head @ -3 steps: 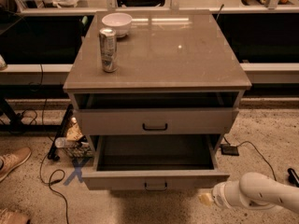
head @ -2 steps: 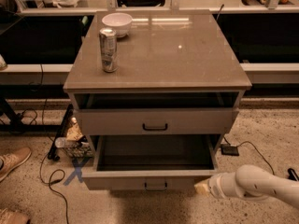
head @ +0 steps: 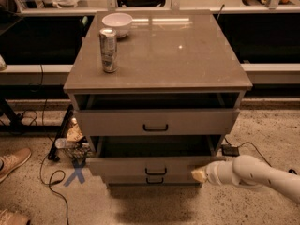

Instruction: Close middle drawer

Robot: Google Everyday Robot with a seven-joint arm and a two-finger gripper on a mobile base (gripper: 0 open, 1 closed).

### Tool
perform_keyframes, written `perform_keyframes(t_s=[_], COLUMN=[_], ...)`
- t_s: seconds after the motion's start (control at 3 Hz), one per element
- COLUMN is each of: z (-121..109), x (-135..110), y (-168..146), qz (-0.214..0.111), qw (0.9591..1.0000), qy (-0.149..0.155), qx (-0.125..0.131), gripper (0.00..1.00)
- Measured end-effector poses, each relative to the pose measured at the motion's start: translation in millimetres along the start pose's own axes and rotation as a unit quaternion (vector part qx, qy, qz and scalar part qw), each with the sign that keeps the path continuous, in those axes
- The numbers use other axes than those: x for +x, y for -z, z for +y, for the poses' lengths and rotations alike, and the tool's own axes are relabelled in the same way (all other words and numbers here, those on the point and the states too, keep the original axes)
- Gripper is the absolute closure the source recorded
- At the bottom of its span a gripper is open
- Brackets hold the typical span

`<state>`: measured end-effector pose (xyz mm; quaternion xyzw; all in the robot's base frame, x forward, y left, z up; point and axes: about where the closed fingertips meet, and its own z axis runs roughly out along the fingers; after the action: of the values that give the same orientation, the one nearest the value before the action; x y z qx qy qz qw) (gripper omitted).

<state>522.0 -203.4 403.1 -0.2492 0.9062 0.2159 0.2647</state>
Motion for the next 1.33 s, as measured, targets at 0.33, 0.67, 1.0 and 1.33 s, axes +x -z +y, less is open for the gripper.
perform_keyframes(t_s=[0.33,0.67,1.0,1.33], z=[-18,-28,-22,-1], x=[-32,-54,-50,-22], y=[-11,-20,-14,11], qz=[-0.038,-0.062,-0.08,-0.08], qw=[0.9993,0.998,0.9967,0.9967], qy=[0.003,0.006,0.009,0.002], qx=[0.004,0.004,-0.001,-0.013], gripper=[1.0,1.0,1.0,1.0])
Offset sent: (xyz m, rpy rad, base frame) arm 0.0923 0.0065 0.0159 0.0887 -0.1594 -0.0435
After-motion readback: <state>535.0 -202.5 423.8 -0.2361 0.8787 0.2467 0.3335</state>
